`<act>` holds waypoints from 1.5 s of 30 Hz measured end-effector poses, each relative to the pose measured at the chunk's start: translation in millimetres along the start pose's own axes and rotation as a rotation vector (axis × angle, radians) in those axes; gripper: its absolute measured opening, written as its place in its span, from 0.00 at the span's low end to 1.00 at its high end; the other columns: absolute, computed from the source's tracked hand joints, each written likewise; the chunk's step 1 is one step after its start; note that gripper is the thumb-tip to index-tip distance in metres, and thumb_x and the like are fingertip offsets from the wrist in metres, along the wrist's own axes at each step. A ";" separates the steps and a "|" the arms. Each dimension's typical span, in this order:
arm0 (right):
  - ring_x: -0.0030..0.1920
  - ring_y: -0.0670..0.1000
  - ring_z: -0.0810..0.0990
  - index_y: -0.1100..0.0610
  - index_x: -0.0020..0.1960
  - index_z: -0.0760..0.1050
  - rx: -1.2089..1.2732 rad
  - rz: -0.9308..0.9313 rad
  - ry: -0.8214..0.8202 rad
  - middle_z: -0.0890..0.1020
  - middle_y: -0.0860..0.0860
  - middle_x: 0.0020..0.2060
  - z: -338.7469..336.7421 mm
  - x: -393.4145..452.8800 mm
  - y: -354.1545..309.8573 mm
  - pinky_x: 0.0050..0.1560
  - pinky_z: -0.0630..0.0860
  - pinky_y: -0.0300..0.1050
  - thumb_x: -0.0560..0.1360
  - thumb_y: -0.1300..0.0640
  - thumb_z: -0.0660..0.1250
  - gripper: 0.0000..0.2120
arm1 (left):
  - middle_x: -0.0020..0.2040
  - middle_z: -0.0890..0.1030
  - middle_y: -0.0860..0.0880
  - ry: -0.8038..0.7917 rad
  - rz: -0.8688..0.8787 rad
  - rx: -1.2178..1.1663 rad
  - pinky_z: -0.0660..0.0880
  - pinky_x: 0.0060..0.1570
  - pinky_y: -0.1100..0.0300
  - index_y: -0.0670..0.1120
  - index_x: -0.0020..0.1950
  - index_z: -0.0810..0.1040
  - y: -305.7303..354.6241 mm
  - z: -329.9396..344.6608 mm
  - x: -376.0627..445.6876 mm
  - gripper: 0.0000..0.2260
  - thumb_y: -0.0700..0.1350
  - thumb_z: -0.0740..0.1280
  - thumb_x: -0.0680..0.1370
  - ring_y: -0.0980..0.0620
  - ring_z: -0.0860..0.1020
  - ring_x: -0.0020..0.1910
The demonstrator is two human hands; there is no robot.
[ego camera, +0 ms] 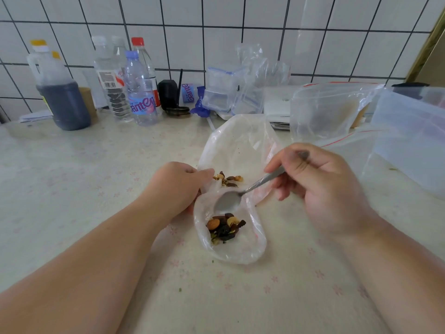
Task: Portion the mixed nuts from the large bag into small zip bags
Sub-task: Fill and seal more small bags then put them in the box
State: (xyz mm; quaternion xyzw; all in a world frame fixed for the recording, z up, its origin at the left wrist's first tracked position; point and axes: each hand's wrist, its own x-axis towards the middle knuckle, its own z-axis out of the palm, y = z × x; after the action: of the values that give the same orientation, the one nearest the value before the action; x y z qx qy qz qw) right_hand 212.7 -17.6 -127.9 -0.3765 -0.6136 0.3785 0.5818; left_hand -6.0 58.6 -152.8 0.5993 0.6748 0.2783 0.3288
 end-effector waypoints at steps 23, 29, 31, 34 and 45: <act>0.36 0.49 0.86 0.53 0.44 0.83 -0.217 0.294 0.329 0.86 0.51 0.35 -4.1 11.9 29.6 0.35 0.78 0.37 0.81 0.55 0.63 0.11 | 0.35 0.85 0.58 0.067 0.148 -0.035 0.75 0.29 0.61 0.62 0.46 0.79 -6.0 4.5 4.4 0.09 0.63 0.63 0.80 0.59 0.82 0.28; 0.36 0.48 0.85 0.47 0.41 0.84 -0.232 0.273 0.303 0.86 0.51 0.35 -6.5 13.7 31.9 0.38 0.78 0.42 0.77 0.48 0.64 0.12 | 0.38 0.84 0.56 0.078 0.136 -0.037 0.74 0.31 0.60 0.59 0.47 0.79 -6.6 5.0 4.7 0.11 0.62 0.62 0.81 0.56 0.82 0.33; 0.34 0.47 0.84 0.45 0.41 0.83 -0.272 0.265 0.314 0.86 0.49 0.34 -8.3 15.0 30.5 0.38 0.76 0.42 0.74 0.45 0.62 0.12 | 0.39 0.84 0.56 0.083 0.140 -0.051 0.74 0.32 0.60 0.59 0.47 0.79 -6.4 5.5 4.6 0.10 0.61 0.62 0.81 0.56 0.83 0.35; 0.33 0.48 0.83 0.47 0.41 0.83 -0.264 0.291 0.316 0.86 0.50 0.34 -9.0 14.7 30.3 0.39 0.77 0.45 0.75 0.49 0.62 0.12 | 0.40 0.85 0.57 0.077 0.152 -0.054 0.74 0.31 0.60 0.59 0.48 0.79 -6.5 5.4 4.1 0.10 0.60 0.61 0.82 0.56 0.83 0.35; 0.30 0.48 0.83 0.61 0.44 0.81 0.115 0.521 0.391 0.84 0.54 0.30 1.7 14.6 32.9 0.27 0.76 0.38 0.81 0.59 0.63 0.11 | 0.39 0.85 0.57 0.048 0.168 -0.050 0.74 0.33 0.59 0.59 0.48 0.80 -6.4 3.8 2.1 0.11 0.60 0.61 0.83 0.56 0.83 0.36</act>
State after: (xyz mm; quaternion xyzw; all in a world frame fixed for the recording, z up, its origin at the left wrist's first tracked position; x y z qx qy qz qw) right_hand 211.1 9.7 -151.3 -0.5529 -0.3508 0.4692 0.5925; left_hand -7.1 59.8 -160.3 0.6385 0.6229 0.3359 0.3026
